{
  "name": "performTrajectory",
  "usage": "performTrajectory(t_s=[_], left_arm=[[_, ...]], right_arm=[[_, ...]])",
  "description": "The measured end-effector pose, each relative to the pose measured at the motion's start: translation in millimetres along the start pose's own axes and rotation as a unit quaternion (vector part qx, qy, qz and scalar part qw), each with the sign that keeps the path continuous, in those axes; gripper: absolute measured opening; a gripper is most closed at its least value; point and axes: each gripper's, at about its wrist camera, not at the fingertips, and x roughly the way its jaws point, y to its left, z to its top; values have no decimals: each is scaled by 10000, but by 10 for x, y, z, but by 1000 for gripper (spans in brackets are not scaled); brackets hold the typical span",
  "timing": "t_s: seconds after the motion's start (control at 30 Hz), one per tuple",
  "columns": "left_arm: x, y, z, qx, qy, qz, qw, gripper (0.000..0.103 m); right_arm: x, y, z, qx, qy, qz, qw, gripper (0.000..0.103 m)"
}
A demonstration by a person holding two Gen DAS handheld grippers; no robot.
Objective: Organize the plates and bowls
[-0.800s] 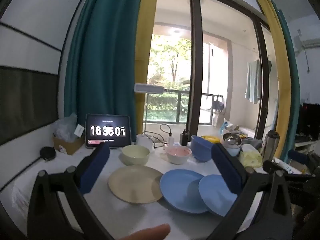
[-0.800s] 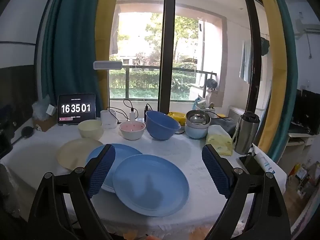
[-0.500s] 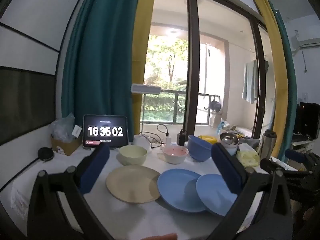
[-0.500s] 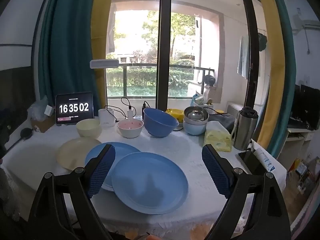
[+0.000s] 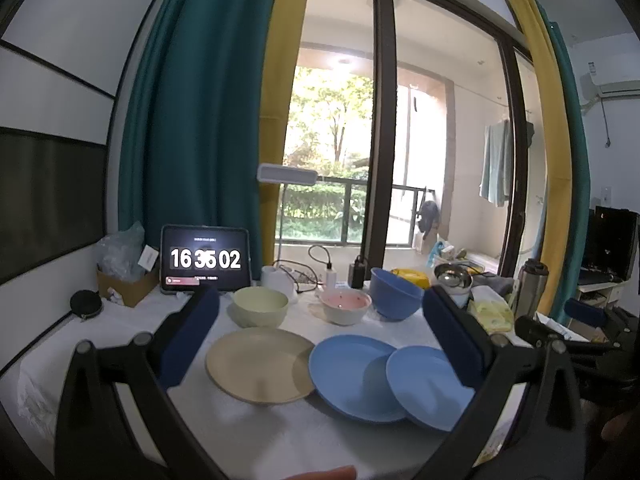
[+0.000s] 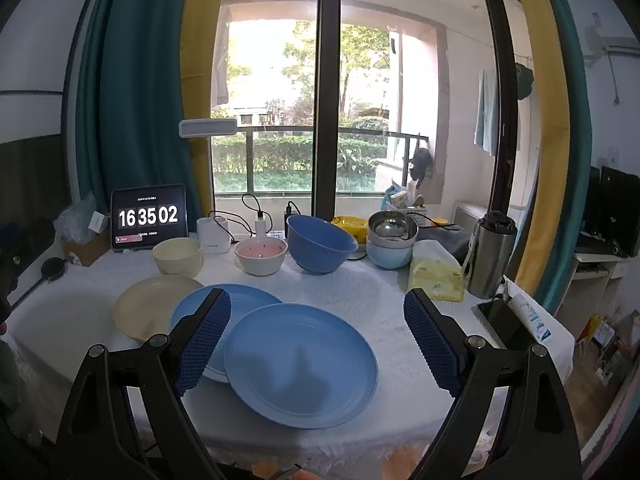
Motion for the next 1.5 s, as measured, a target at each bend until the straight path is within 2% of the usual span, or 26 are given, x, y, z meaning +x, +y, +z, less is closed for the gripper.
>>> performTrajectory(t_s=[1.5], left_arm=[[-5, 33, 4, -2, 11, -3, 10000, 103]], right_arm=[[4, -29, -18, 68, 47, 14, 10000, 91]])
